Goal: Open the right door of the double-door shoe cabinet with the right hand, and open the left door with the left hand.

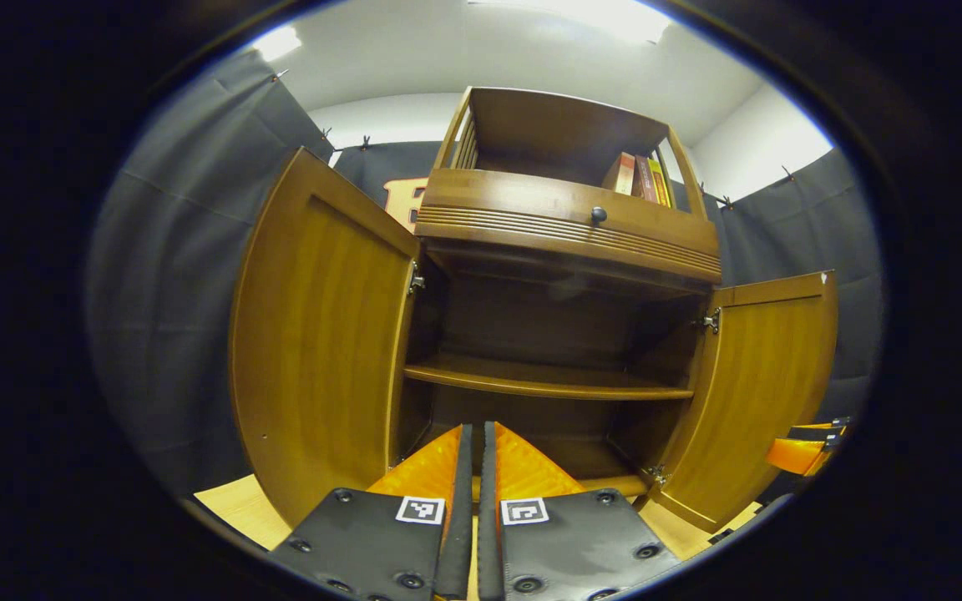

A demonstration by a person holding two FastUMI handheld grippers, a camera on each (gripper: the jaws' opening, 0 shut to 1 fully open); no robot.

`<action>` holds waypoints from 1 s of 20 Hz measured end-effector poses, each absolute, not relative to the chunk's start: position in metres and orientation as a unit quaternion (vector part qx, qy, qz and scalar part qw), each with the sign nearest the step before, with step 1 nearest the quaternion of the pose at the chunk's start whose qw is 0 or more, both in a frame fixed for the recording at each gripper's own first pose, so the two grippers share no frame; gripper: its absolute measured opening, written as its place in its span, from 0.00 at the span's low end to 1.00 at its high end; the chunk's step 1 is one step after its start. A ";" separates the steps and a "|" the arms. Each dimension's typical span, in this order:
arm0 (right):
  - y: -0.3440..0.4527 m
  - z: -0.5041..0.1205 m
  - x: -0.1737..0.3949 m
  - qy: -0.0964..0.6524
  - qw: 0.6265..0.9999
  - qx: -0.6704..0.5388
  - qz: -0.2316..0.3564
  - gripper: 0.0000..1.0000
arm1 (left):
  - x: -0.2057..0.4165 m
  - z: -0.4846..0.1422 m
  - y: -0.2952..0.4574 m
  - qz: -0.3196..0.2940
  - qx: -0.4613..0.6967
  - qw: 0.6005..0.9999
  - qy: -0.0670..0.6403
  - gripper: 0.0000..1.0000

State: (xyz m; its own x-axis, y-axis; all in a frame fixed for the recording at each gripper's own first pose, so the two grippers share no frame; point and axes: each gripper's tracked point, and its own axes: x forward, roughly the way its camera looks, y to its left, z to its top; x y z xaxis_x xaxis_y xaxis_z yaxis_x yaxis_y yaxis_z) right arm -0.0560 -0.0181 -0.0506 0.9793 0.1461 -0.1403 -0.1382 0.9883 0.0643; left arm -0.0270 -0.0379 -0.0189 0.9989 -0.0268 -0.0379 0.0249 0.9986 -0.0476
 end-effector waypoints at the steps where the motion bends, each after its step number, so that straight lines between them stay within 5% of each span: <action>1: -0.022 -0.052 -0.057 0.074 0.995 0.025 0.068 0.91 | -0.027 -0.021 -0.044 -0.020 -0.013 1.000 0.017 0.19; 3: -0.028 -0.054 -0.057 0.077 0.995 0.022 0.061 0.91 | -0.028 -0.023 -0.047 -0.015 0.020 1.000 0.007 0.27; 9: -0.035 -0.059 -0.057 0.080 0.995 0.031 0.053 0.91 | -0.030 -0.018 -0.058 -0.026 0.032 0.999 -0.010 0.90; 12: -0.034 -0.060 -0.055 0.077 0.995 0.028 0.053 0.92 | -0.030 -0.016 -0.057 -0.029 0.032 0.999 -0.012 1.00; 20: -0.020 -0.066 -0.047 0.079 0.994 0.031 0.065 0.92 | -0.030 -0.017 -0.053 -0.028 0.047 0.998 -0.007 0.99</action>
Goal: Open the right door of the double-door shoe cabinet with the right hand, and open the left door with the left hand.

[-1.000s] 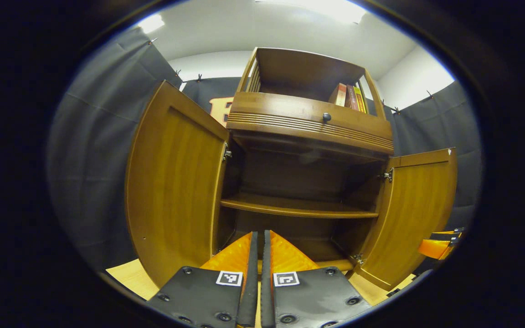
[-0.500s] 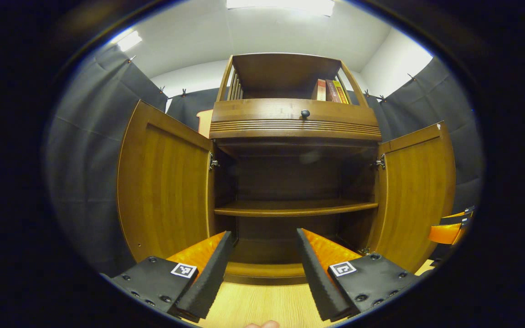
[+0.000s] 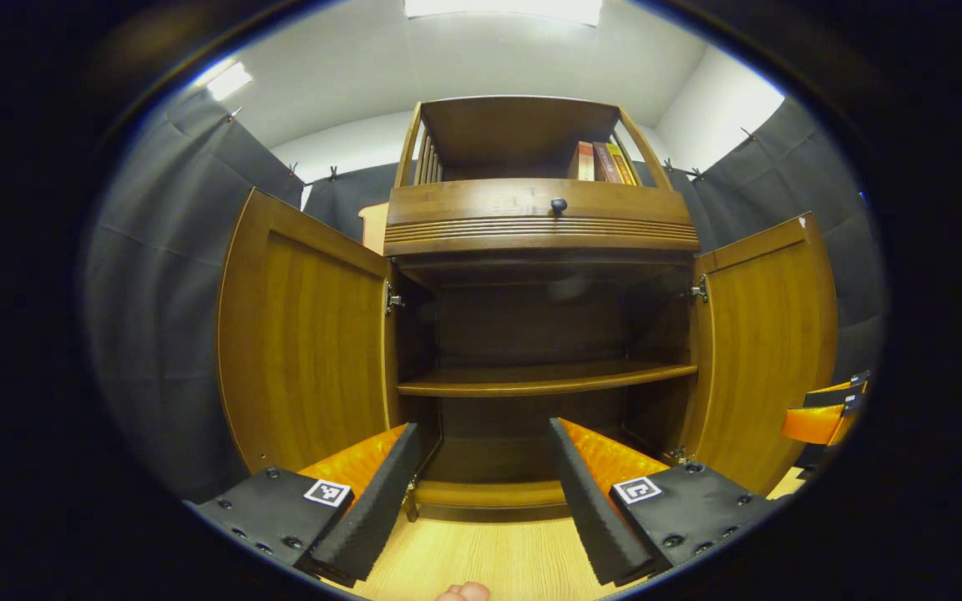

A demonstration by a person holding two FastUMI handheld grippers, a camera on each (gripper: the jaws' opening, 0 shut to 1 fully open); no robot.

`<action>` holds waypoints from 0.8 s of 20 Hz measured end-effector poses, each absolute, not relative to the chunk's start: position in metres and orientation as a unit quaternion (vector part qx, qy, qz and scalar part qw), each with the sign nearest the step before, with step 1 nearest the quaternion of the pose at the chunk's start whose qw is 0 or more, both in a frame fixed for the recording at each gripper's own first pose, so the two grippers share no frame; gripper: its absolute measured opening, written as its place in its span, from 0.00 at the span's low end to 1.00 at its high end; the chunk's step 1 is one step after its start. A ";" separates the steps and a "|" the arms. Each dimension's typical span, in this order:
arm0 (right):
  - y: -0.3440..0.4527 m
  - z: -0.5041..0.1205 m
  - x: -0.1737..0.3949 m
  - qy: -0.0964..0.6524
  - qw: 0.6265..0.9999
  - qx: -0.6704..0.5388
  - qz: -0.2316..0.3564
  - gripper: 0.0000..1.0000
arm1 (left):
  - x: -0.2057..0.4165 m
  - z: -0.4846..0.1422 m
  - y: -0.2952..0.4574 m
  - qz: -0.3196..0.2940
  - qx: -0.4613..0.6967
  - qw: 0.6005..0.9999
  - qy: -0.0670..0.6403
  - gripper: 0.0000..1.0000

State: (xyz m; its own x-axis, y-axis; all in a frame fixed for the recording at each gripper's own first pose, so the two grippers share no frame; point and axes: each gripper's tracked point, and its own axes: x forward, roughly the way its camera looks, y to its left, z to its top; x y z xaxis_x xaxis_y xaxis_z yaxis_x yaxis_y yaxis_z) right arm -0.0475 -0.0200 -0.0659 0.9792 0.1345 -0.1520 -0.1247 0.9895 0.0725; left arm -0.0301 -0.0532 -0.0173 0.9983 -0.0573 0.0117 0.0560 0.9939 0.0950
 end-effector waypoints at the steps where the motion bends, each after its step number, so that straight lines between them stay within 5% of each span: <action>1: -0.018 -0.066 -0.046 0.079 0.994 0.032 0.066 0.92 | -0.030 -0.016 -0.053 -0.029 0.047 0.998 -0.009 0.99; 16: -0.010 -0.069 -0.037 0.078 0.994 0.037 0.069 0.92 | -0.021 -0.015 -0.030 -0.007 0.035 0.999 -0.006 0.99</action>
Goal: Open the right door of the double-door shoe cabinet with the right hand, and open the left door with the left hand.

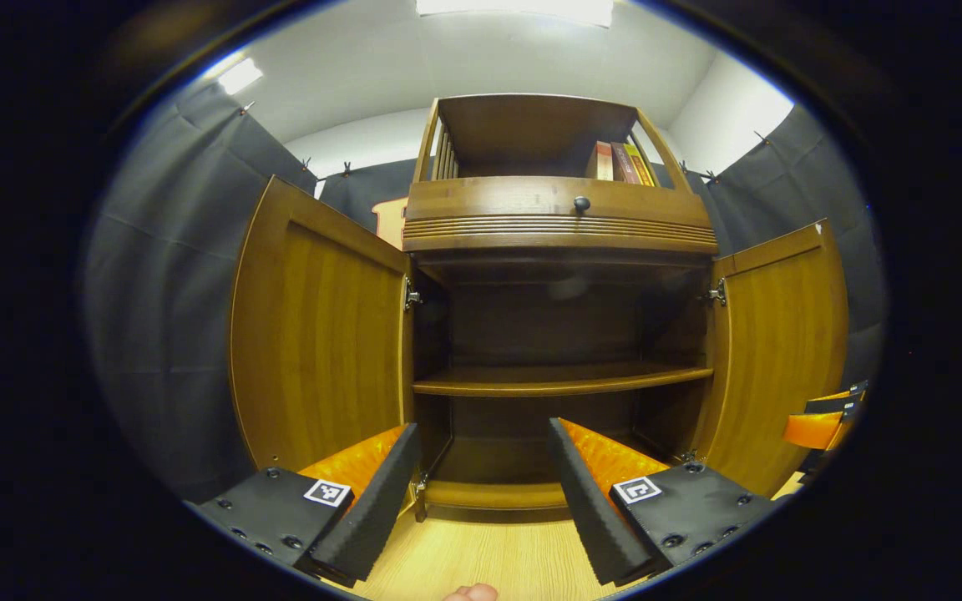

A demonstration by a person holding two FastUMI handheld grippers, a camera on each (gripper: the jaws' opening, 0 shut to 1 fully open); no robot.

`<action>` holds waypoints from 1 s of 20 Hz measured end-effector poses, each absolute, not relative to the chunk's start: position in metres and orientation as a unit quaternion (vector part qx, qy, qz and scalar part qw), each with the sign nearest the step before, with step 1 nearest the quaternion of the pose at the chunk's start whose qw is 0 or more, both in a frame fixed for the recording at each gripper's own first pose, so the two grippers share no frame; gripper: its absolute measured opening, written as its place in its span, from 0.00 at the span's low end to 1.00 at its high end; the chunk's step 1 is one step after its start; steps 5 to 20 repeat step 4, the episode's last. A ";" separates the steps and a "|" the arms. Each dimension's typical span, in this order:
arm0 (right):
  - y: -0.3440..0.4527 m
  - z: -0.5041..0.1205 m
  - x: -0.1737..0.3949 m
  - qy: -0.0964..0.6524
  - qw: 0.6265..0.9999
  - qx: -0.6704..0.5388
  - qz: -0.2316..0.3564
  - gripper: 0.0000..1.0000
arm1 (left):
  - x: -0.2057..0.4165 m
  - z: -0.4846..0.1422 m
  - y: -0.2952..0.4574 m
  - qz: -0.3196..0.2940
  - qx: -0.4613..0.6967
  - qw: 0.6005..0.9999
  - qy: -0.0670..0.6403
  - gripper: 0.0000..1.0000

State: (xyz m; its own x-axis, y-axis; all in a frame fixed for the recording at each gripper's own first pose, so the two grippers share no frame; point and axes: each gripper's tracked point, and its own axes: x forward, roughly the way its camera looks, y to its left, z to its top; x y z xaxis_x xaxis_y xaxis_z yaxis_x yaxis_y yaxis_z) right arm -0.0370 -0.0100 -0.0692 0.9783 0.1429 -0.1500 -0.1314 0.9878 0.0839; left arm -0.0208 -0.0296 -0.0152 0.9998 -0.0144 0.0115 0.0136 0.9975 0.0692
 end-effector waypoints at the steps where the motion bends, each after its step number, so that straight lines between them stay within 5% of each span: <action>1: -0.010 -0.068 -0.037 0.078 0.994 0.037 0.069 0.92 | -0.020 -0.015 -0.028 -0.005 0.034 0.999 -0.006 0.99; 3: -0.009 -0.069 -0.037 0.078 0.994 0.037 0.068 0.92 | -0.020 -0.016 -0.026 -0.003 0.034 0.999 -0.006 0.99; 4: -0.009 -0.069 -0.036 0.079 0.994 0.036 0.068 1.00 | -0.020 -0.016 -0.025 -0.003 0.033 0.999 -0.006 0.99; 20: -0.009 -0.069 -0.036 0.079 0.994 0.036 0.068 1.00 | -0.020 -0.016 -0.025 -0.003 0.033 0.999 -0.006 0.99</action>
